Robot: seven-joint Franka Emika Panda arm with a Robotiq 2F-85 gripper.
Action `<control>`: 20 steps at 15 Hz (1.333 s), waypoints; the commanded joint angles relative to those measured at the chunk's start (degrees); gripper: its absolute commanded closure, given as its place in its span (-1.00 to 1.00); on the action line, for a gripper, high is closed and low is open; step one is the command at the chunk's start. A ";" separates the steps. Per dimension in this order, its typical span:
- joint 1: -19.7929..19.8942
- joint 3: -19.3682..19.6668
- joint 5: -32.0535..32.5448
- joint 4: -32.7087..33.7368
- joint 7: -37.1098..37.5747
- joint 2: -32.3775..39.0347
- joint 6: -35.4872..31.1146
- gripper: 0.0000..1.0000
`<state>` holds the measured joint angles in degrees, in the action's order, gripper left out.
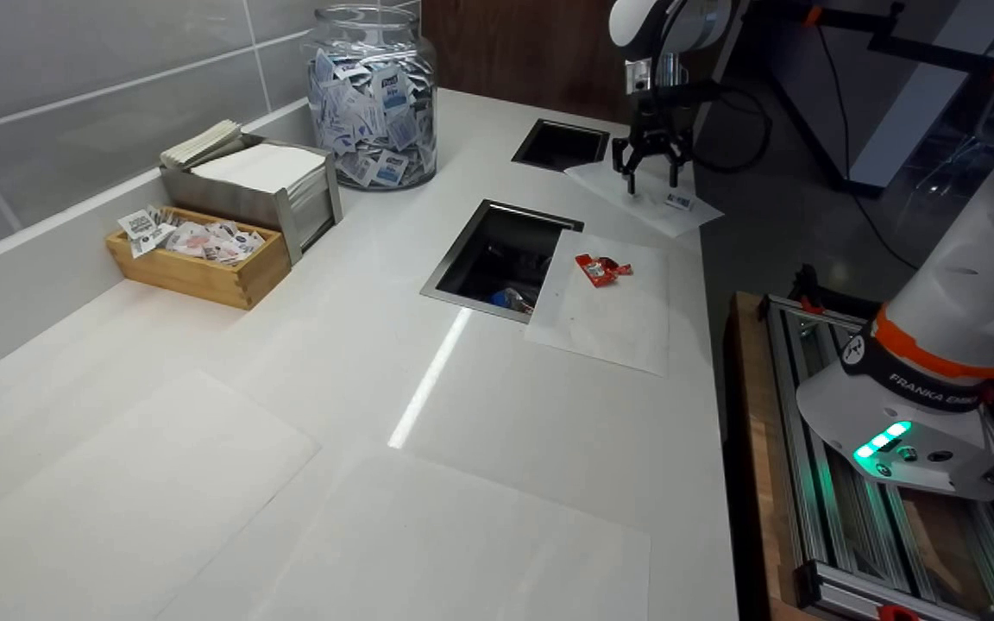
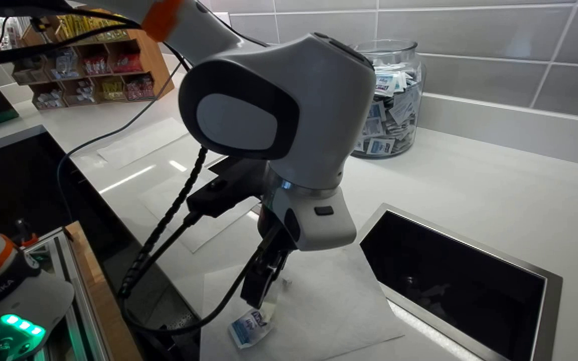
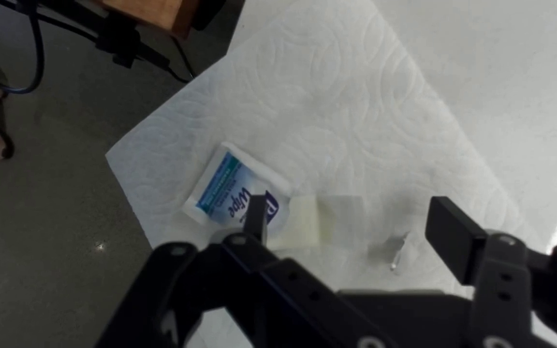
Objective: Put the small white paper on the table
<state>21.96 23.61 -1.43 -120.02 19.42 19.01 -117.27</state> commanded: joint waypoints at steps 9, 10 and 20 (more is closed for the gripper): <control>-0.04 0.17 1.24 0.63 -0.15 1.35 0.77 0.99; -0.07 0.16 1.25 0.56 -0.15 1.18 0.67 1.00; -1.05 0.23 2.42 -4.70 -0.93 -9.69 -3.33 0.99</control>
<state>21.55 23.60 -0.33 -120.48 18.96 15.15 -118.11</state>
